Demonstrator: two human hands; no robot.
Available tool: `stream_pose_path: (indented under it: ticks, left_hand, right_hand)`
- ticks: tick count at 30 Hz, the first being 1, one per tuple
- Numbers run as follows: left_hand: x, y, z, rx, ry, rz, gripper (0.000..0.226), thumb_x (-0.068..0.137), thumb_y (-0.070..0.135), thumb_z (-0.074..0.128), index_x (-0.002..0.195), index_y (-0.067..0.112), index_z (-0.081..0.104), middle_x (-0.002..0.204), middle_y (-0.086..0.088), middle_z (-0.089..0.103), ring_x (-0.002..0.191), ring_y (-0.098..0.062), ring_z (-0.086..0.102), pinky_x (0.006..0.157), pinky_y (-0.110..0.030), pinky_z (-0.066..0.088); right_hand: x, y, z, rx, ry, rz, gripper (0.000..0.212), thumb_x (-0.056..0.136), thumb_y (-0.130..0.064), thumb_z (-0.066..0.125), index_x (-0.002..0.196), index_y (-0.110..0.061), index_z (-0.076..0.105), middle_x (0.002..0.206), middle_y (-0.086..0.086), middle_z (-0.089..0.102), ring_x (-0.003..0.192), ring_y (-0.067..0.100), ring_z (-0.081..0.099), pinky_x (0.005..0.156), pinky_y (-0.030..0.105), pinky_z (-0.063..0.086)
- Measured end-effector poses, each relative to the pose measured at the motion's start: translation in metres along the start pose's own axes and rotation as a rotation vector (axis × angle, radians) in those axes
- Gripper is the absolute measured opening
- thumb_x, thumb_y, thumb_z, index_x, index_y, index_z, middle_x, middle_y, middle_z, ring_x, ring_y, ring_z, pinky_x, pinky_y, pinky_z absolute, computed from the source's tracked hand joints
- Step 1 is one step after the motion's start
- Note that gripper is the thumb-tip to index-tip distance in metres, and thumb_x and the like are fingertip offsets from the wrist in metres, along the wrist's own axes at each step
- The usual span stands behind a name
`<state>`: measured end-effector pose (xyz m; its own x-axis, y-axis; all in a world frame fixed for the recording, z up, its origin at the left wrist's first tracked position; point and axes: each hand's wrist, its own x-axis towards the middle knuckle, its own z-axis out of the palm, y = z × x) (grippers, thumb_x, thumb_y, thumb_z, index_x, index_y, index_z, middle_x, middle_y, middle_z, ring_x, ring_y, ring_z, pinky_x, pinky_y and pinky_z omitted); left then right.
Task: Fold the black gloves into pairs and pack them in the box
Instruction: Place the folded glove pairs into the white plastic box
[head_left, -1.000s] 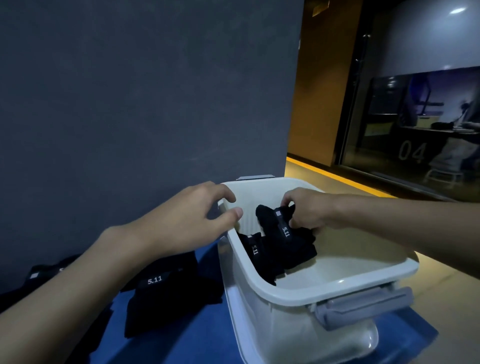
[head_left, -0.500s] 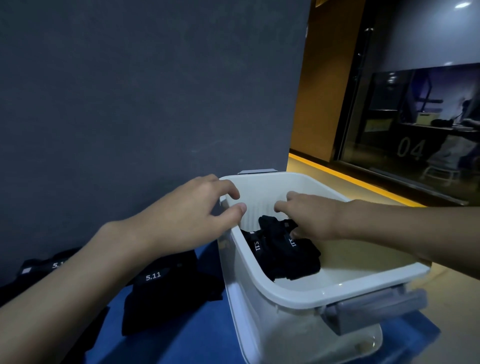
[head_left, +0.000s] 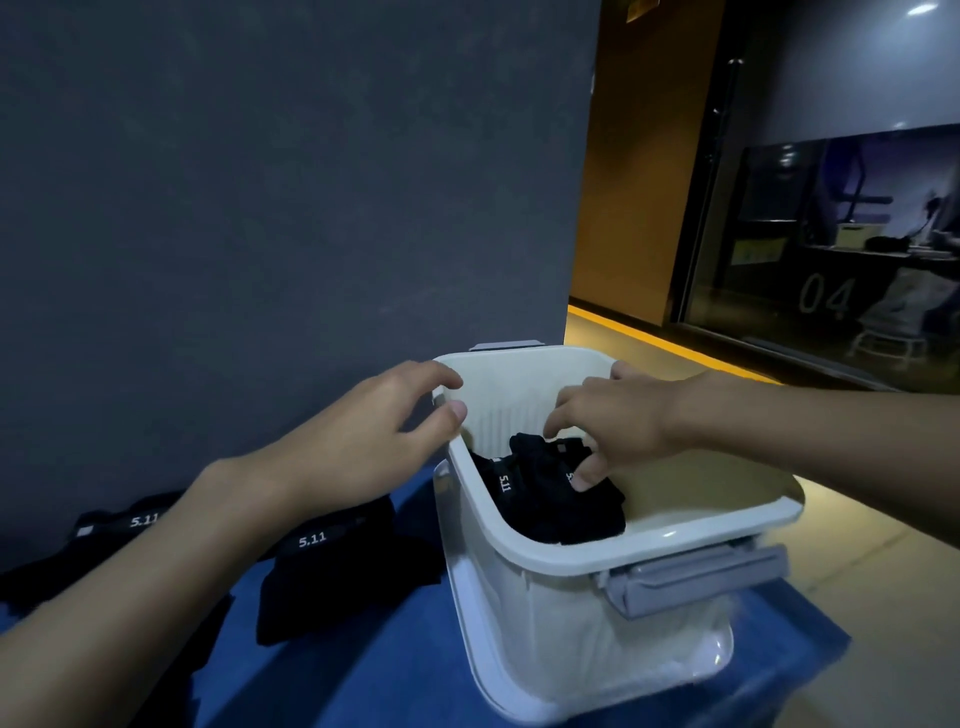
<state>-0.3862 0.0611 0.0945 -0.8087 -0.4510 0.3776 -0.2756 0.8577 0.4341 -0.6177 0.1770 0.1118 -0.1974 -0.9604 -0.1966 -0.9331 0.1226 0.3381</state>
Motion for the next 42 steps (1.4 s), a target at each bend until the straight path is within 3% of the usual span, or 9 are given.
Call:
stream_pose_path:
  ticks: [4,8,12,16,21,26,31,35,42]
  left_hand:
    - [-0.023,-0.001,-0.011,-0.016,0.050,-0.008,0.038,0.094,0.051,0.045,0.130,0.038,0.051,0.128,0.024,0.052,0.122,0.007,0.047,0.098,-0.021,0.040]
    - [-0.065,-0.002,-0.034,-0.009,0.108,-0.083,0.026,0.095,0.043,0.051,0.118,0.037,0.061,0.115,0.026,0.060,0.110,0.013,0.053,0.095,-0.022,0.045]
    - [-0.116,-0.004,-0.052,-0.027,0.183,-0.140,0.017,0.092,0.043,0.056,0.105,0.040,0.065,0.104,0.024,0.067,0.101,0.011,0.060,0.090,-0.025,0.049]
    - [-0.171,0.000,-0.059,-0.004,0.229,-0.167,0.014,0.090,0.043,0.056,0.099,0.041,0.067,0.098,0.027,0.068,0.094,0.007,0.064,0.079,-0.016,0.047]
    - [-0.230,0.001,-0.060,0.065,0.276,-0.224,0.031,0.081,0.057,0.048,0.102,0.042,0.066,0.109,0.033,0.063,0.105,0.009,0.058,0.086,-0.017,0.045]
    - [-0.271,-0.008,-0.058,0.151,0.299,-0.314,0.017,0.088,0.041,0.059,0.104,0.045,0.060,0.110,0.032,0.059,0.110,0.014,0.051,0.086,-0.004,0.036]
    - [-0.306,-0.024,-0.057,0.177,0.259,-0.470,0.023,0.087,0.045,0.061,0.110,0.048,0.055,0.100,0.027,0.058,0.096,0.005,0.057,0.079,-0.023,0.045]
    - [-0.318,-0.035,-0.049,0.177,0.121,-0.549,0.022,0.086,0.056,0.058,0.106,0.048,0.055,0.098,0.024,0.057,0.092,0.003,0.056,0.078,-0.024,0.047]
    - [-0.321,-0.040,-0.044,0.074,0.092,-0.579,0.021,0.082,0.047,0.070,0.095,0.041,0.055,0.093,0.015,0.060,0.079,-0.009,0.062,0.076,-0.036,0.053]
  right_hand:
    - [-0.026,-0.008,-0.020,0.153,0.102,0.000,0.055,0.088,-0.062,0.056,0.137,-0.037,0.046,0.137,-0.011,0.045,0.104,0.011,0.039,0.094,0.033,0.025]
    - [-0.050,-0.030,-0.043,0.312,0.250,-0.077,0.045,0.090,-0.058,0.054,0.130,-0.036,0.053,0.127,-0.015,0.053,0.100,0.003,0.047,0.091,0.028,0.033]
    - [-0.071,-0.060,-0.060,0.444,0.316,-0.147,0.036,0.091,-0.054,0.056,0.121,-0.035,0.060,0.119,-0.017,0.058,0.099,0.005,0.057,0.090,0.031,0.049]
    - [-0.092,-0.094,-0.074,0.503,0.412,-0.233,0.029,0.090,-0.051,0.057,0.111,-0.033,0.065,0.106,-0.020,0.062,0.094,0.003,0.061,0.086,0.028,0.050]
    - [-0.109,-0.148,-0.084,0.532,0.502,-0.347,0.032,0.084,-0.054,0.055,0.108,-0.035,0.068,0.089,-0.024,0.062,0.088,0.002,0.060,0.080,0.024,0.048]
    - [-0.100,-0.211,-0.057,0.671,0.414,-0.456,0.024,0.089,-0.043,0.063,0.107,-0.029,0.070,0.091,-0.016,0.070,0.085,0.001,0.063,0.078,0.020,0.048]
    - [-0.077,-0.265,-0.013,0.833,0.233,-0.436,0.041,0.087,-0.050,0.064,0.118,-0.024,0.062,0.096,-0.011,0.066,0.089,0.007,0.063,0.084,0.025,0.050]
    - [-0.068,-0.292,0.013,0.915,0.120,-0.371,0.046,0.085,-0.057,0.063,0.120,-0.028,0.053,0.103,-0.010,0.060,0.084,0.004,0.057,0.081,0.024,0.048]
    - [-0.060,-0.311,0.028,1.043,0.181,-0.299,0.040,0.082,-0.053,0.068,0.105,-0.029,0.046,0.094,-0.007,0.057,0.075,0.004,0.051,0.073,0.023,0.041]
